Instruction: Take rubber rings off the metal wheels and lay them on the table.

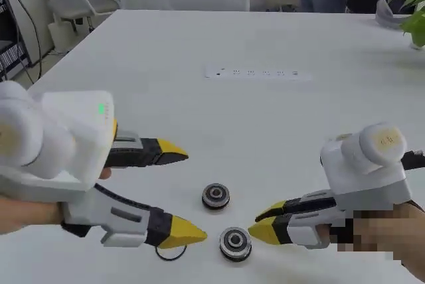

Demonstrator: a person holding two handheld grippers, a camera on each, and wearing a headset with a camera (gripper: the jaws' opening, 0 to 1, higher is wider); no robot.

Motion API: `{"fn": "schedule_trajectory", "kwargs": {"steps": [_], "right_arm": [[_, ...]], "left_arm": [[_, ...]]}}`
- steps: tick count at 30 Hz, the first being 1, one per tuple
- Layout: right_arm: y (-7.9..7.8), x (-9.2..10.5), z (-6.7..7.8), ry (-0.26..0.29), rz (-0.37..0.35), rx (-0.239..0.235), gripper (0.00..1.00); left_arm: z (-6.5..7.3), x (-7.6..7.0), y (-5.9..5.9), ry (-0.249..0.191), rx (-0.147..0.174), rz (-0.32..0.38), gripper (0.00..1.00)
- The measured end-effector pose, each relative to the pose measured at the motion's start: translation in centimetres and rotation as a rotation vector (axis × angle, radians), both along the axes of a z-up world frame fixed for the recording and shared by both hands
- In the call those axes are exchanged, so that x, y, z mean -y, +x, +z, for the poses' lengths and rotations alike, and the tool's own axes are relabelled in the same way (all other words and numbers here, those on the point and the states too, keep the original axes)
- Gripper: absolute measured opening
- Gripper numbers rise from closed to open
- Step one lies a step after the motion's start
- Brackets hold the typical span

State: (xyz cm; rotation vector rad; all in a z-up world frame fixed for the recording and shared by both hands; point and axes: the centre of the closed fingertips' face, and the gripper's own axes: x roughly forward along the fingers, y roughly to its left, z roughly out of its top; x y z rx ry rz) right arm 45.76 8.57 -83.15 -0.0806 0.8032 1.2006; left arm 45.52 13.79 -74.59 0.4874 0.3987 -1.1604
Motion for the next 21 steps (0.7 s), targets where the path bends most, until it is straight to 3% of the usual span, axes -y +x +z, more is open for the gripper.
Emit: {"fn": "schedule_trajectory", "kwargs": {"steps": [5,8,11,16,19,21], "right_arm": [[-0.2,0.2,-0.6,-0.015,0.019,-0.001,0.14],[-0.6,0.0,-0.7,-0.006,0.031,-0.018,0.15],[-1.1,-0.1,-1.2,-0.02,0.054,-0.015,0.16],[-1.6,-0.2,-1.6,-0.044,0.094,0.016,0.18],[-1.6,-0.2,-1.6,-0.041,0.099,0.021,0.18],[-1.6,-0.2,-1.8,-0.043,0.101,0.019,0.18]], "left_arm": [[-0.8,1.8,0.6,-0.004,0.007,-0.039,0.57],[-0.9,3.1,0.5,-0.033,0.0,-0.083,0.48],[-1.6,3.8,1.0,-0.059,-0.033,-0.076,0.42],[-3.6,4.6,1.1,-0.09,-0.033,-0.051,0.34],[-4.8,4.7,0.5,-0.091,-0.058,-0.042,0.31],[-5.8,4.6,-0.1,-0.051,-0.065,-0.068,0.31]]}}
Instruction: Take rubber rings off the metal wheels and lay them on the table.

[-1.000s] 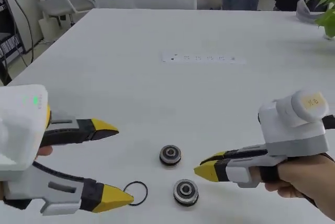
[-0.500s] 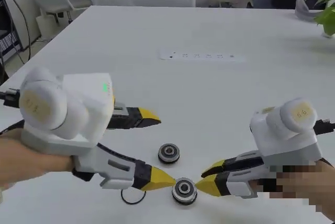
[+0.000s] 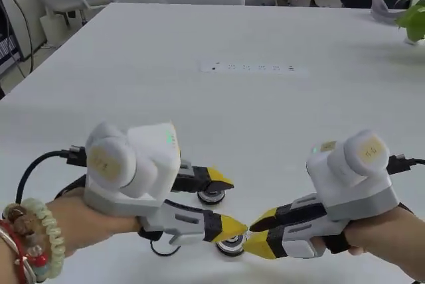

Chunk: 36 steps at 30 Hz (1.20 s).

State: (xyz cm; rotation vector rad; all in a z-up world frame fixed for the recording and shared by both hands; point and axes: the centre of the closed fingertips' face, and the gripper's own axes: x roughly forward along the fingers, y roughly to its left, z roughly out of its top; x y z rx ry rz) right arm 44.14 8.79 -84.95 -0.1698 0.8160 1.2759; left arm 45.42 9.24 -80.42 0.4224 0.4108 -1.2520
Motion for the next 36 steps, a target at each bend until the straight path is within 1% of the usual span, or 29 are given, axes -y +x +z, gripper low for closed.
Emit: {"fn": "schedule_trajectory", "kwargs": {"steps": [2,7,9,10,11,13,15,17,18,19,20,21,24,26,29,31,32,35,36], "right_arm": [[0.0,0.0,0.0,0.004,-0.003,-0.005,0.19],[-0.2,-0.1,0.0,0.004,0.008,0.005,0.19],[-0.3,-0.2,-0.1,-0.001,0.018,0.005,0.19],[-0.5,-0.3,-0.1,-0.002,0.025,0.008,0.19],[-0.5,-0.3,-0.1,-0.007,0.03,0.014,0.19],[-0.6,-0.3,-0.3,-0.027,0.048,0.033,0.19],[-0.6,-0.3,-0.5,-0.038,0.055,0.041,0.19],[-0.6,-0.3,-0.7,-0.047,0.063,0.05,0.19],[-0.6,-0.3,-0.7,-0.048,0.067,0.056,0.19],[-0.7,-0.4,-0.7,-0.048,0.071,0.06,0.19],[-0.7,-0.4,-0.7,-0.05,0.077,0.066,0.19],[-0.7,-0.5,-0.7,-0.052,0.081,0.074,0.2],[-0.6,-0.5,-0.7,-0.055,0.092,0.09,0.19],[-0.6,-0.6,-0.8,-0.055,0.095,0.098,0.19],[-0.4,-0.6,-0.8,-0.058,0.097,0.116,0.19],[-0.3,-0.6,-0.8,-0.061,0.101,0.119,0.18],[-0.4,-0.6,-0.8,-0.061,0.108,0.124,0.17],[-0.4,-0.4,-1.0,-0.092,0.138,0.164,0.09],[-0.4,-0.4,-1.0,-0.094,0.142,0.165,0.08]], "left_arm": [[-0.8,-0.1,-0.1,0.023,0.0,-0.001,0.3],[-1.6,0.0,-0.4,0.042,-0.014,-0.011,0.28],[-1.9,-0.2,-0.5,0.058,-0.008,-0.016,0.24],[-2.1,-0.3,-0.5,0.071,0.0,-0.02,0.22],[-2.2,-0.4,-0.5,0.076,-0.001,-0.021,0.2],[-2.5,-0.5,-0.5,0.081,-0.007,-0.022,0.18],[-2.7,-0.5,-0.7,0.086,-0.011,-0.024,0.18],[-3.2,-0.4,-1.0,0.105,-0.022,-0.03,0.16],[-3.4,-0.4,-1.2,0.114,-0.02,-0.041,0.14],[-3.4,0.0,-1.4,0.098,-0.021,-0.045,0.12],[-3.6,0.1,-1.4,0.109,-0.025,-0.053,0.11],[-3.5,0.0,-1.4,0.112,-0.017,-0.051,0.11],[-3.4,-0.1,-1.0,0.112,-0.011,-0.034,0.07],[-3.5,-0.3,-0.9,0.112,-0.016,-0.031,0.07],[-3.5,-0.3,-0.9,0.099,-0.015,-0.028,0.07],[-3.5,-0.3,-0.9,0.088,-0.021,-0.023,0.07],[-3.5,-0.4,-0.9,0.081,-0.025,-0.02,0.07],[-3.4,-0.4,-0.9,0.07,-0.026,-0.018,0.07],[-3.5,-0.4,-0.8,0.068,-0.028,-0.015,0.07]]}}
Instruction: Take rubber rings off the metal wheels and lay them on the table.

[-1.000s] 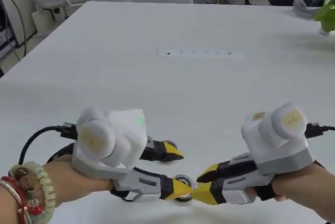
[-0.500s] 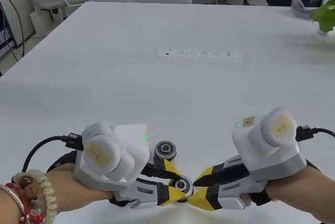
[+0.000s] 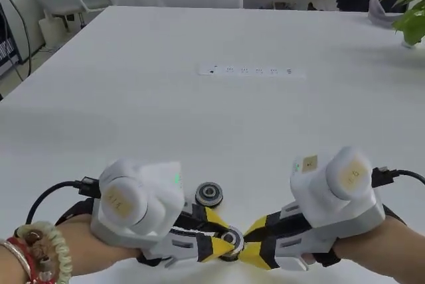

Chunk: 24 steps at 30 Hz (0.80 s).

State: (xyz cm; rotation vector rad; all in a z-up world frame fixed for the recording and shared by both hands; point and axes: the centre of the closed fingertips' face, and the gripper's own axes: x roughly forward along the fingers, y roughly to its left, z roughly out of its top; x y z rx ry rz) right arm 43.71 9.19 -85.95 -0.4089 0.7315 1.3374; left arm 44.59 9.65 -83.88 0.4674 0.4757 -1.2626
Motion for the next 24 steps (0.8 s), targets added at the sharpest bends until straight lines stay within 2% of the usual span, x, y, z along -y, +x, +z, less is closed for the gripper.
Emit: {"fn": "schedule_trajectory", "kwargs": {"steps": [2,4,9,10,13,14,17,20,21,23,24], "right_arm": [[0.2,0.1,0.0,-0.01,-0.006,0.006,0.03],[0.3,0.1,0.1,-0.011,0.006,0.031,0.01],[0.6,0.1,0.0,-0.021,-0.02,0.021,0.0],[0.7,0.2,0.0,-0.02,-0.032,0.006,0.0],[0.8,0.3,0.0,-0.012,-0.126,-0.101,0.0],[0.9,0.3,0.0,-0.002,-0.136,-0.113,0.0],[1.1,0.5,0.2,0.039,-0.209,-0.197,0.0],[1.4,0.6,0.6,0.084,-0.255,-0.24,0.0],[1.4,0.5,0.9,0.107,-0.268,-0.272,0.0],[1.6,0.2,1.6,0.16,-0.287,-0.299,0.0],[1.6,0.6,1.4,0.144,-0.289,-0.302,0.0]], "left_arm": [[0.0,0.0,0.0,-0.004,0.0,0.003,0.07],[0.1,0.0,0.0,-0.008,0.0,0.005,0.07],[0.1,-0.1,0.1,-0.015,-0.004,0.011,0.07],[0.1,-0.1,0.1,-0.018,-0.006,0.013,0.07],[0.2,-0.1,0.1,-0.02,-0.008,0.013,0.07],[0.2,-0.1,0.1,-0.019,-0.005,0.012,0.07],[0.2,-0.1,0.1,-0.02,-0.006,0.012,0.07],[0.1,-0.1,0.1,-0.021,-0.006,0.012,0.07],[0.1,-0.1,0.1,-0.02,-0.005,0.013,0.07],[0.1,-0.1,0.1,-0.019,-0.003,0.014,0.07],[0.2,-0.1,0.1,-0.019,-0.002,0.016,0.07]]}}
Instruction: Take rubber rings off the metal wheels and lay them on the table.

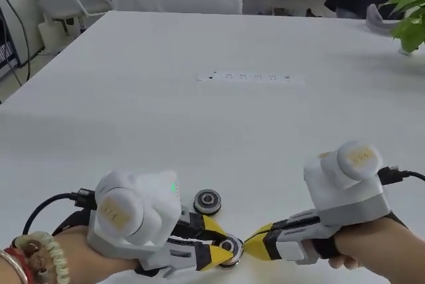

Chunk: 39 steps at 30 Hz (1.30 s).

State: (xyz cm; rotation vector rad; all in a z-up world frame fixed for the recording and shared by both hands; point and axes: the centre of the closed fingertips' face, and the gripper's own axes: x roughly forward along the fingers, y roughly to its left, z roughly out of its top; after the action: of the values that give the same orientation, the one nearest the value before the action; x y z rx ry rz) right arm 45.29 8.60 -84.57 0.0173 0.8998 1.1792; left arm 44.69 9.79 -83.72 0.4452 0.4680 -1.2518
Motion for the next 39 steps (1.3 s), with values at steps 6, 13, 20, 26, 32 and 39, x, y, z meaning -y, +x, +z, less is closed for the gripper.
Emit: {"fn": "schedule_trajectory", "kwargs": {"steps": [6,13,20,26,32,39], "right_arm": [[-0.12,-0.12,-0.17,-0.005,0.0,0.002,0.0],[-0.24,-0.16,-0.03,0.013,-0.034,-0.057,0.0],[-0.47,-0.44,0.2,-0.014,-0.018,-0.023,0.0],[-0.38,-0.55,0.24,-0.013,-0.018,-0.017,0.0],[-0.39,-0.71,0.42,-0.011,-0.015,-0.01,0.0],[-0.43,-0.85,0.6,-0.009,-0.011,-0.006,0.0]], "left_arm": [[0.0,-0.03,0.01,-0.002,0.001,0.0,0.07],[-0.03,-0.02,0.01,0.0,0.0,-0.001,0.07],[-0.04,-0.02,-0.01,0.0,0.001,-0.002,0.07],[-0.04,-0.02,0.02,0.003,0.003,-0.001,0.07],[-0.05,-0.01,0.06,0.002,0.003,0.0,0.07],[-0.06,0.01,0.1,0.005,0.006,-0.001,0.07]]}}
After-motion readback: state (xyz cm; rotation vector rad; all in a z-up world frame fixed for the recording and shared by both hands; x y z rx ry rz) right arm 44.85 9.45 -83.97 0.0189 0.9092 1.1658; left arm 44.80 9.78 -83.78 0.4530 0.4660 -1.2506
